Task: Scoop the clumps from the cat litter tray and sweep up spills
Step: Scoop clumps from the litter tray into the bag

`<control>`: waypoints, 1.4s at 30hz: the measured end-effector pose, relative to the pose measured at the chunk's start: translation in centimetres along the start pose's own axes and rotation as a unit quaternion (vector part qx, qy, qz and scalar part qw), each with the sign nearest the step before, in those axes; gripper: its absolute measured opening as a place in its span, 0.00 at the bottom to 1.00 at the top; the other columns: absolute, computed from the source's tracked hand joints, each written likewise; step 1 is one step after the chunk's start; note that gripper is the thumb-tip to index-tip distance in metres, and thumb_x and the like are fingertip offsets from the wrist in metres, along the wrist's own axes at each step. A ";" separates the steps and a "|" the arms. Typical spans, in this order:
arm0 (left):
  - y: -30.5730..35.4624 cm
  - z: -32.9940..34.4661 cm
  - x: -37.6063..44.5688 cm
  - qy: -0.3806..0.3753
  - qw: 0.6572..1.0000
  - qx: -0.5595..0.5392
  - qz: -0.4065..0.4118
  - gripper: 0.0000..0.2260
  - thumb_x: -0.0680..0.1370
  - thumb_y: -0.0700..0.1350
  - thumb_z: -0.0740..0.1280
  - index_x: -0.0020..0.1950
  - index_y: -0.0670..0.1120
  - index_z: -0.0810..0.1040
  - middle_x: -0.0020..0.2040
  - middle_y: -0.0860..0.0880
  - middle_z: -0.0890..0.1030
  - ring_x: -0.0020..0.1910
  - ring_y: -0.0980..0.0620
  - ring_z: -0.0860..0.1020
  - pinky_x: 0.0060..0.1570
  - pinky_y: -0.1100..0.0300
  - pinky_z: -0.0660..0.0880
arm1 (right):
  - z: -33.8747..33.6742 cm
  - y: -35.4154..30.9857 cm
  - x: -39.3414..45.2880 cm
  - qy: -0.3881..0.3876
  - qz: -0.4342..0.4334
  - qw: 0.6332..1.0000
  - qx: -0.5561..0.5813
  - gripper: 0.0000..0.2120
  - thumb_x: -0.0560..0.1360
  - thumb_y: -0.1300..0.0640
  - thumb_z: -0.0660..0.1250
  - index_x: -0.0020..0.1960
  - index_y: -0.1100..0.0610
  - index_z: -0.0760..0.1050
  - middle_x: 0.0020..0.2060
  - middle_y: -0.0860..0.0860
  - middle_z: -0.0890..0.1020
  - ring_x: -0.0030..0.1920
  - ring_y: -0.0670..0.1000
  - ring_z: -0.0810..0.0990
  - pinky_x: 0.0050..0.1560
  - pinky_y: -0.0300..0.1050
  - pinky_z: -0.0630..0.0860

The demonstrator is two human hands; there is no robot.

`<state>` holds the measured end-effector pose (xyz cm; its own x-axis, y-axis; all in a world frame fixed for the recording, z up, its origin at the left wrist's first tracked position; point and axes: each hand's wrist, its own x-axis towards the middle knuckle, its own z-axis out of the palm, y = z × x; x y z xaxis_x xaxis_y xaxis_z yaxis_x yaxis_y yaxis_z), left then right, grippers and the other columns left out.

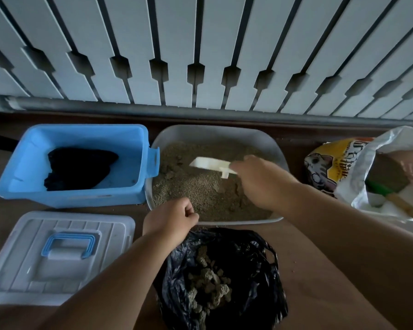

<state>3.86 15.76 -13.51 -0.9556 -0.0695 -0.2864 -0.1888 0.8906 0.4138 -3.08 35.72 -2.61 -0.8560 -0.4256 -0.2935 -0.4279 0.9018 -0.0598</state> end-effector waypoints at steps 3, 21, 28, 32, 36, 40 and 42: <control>0.0 0.1 0.0 0.001 1.000 -0.002 0.000 0.09 0.77 0.59 0.66 0.43 0.55 0.75 0.35 0.57 0.79 0.34 0.60 0.77 0.34 0.60 0.72 | -0.1 2.5 0.0 0.042 0.053 0.998 -0.013 0.16 0.77 0.67 0.59 0.63 0.57 0.73 0.49 0.56 0.75 0.39 0.54 0.75 0.38 0.48 0.75; 0.4 0.2 -0.5 -0.004 1.000 -0.018 -0.011 0.08 0.78 0.57 0.65 0.43 0.55 0.74 0.35 0.55 0.79 0.34 0.57 0.77 0.31 0.59 0.68 | -1.4 3.8 -1.9 0.020 0.194 0.973 0.120 0.10 0.80 0.62 0.57 0.57 0.60 0.76 0.42 0.51 0.75 0.42 0.52 0.75 0.40 0.44 0.71; 0.4 0.3 -0.6 -0.006 1.000 -0.025 -0.004 0.07 0.79 0.55 0.65 0.43 0.55 0.75 0.36 0.55 0.79 0.35 0.55 0.77 0.32 0.58 0.69 | -0.4 4.8 -1.9 -0.065 0.196 0.974 0.098 0.11 0.79 0.63 0.59 0.54 0.62 0.79 0.44 0.53 0.79 0.47 0.55 0.78 0.44 0.47 0.74; 0.4 0.5 -1.0 0.006 0.999 -0.042 0.013 0.07 0.79 0.53 0.66 0.43 0.53 0.75 0.35 0.55 0.78 0.33 0.55 0.76 0.31 0.59 0.67 | -0.5 6.4 -1.0 -0.099 0.269 0.914 0.287 0.10 0.79 0.63 0.62 0.57 0.62 0.79 0.34 0.51 0.75 0.32 0.50 0.74 0.29 0.40 0.75; 0.5 0.5 -1.2 0.020 0.999 -0.047 0.019 0.07 0.79 0.52 0.66 0.43 0.53 0.75 0.36 0.55 0.78 0.35 0.57 0.76 0.30 0.59 0.66 | 0.2 7.4 -1.2 -0.157 0.336 0.823 0.431 0.15 0.79 0.63 0.63 0.64 0.66 0.76 0.32 0.54 0.73 0.24 0.45 0.65 0.18 0.34 0.59; 0.7 0.5 -1.3 0.022 0.998 -0.049 0.020 0.06 0.80 0.51 0.65 0.43 0.53 0.75 0.36 0.55 0.78 0.35 0.59 0.76 0.30 0.60 0.66 | 1.0 8.3 -1.8 -0.153 0.340 0.776 0.509 0.12 0.80 0.63 0.64 0.62 0.64 0.76 0.36 0.57 0.75 0.24 0.44 0.64 0.19 0.34 0.60; 0.8 0.5 -1.3 0.023 0.999 -0.044 0.020 0.06 0.79 0.51 0.65 0.44 0.53 0.75 0.36 0.55 0.79 0.35 0.59 0.76 0.31 0.60 0.68 | 1.8 8.1 -1.7 -0.171 0.344 0.751 0.537 0.11 0.80 0.64 0.63 0.62 0.63 0.75 0.36 0.57 0.75 0.23 0.43 0.64 0.18 0.33 0.60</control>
<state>5.03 16.78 -13.22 -0.9718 -0.0572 -0.2288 -0.1676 0.8498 0.4997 -4.54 43.88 -4.33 -0.5645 0.0459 -0.8242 0.7193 0.5172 -0.4638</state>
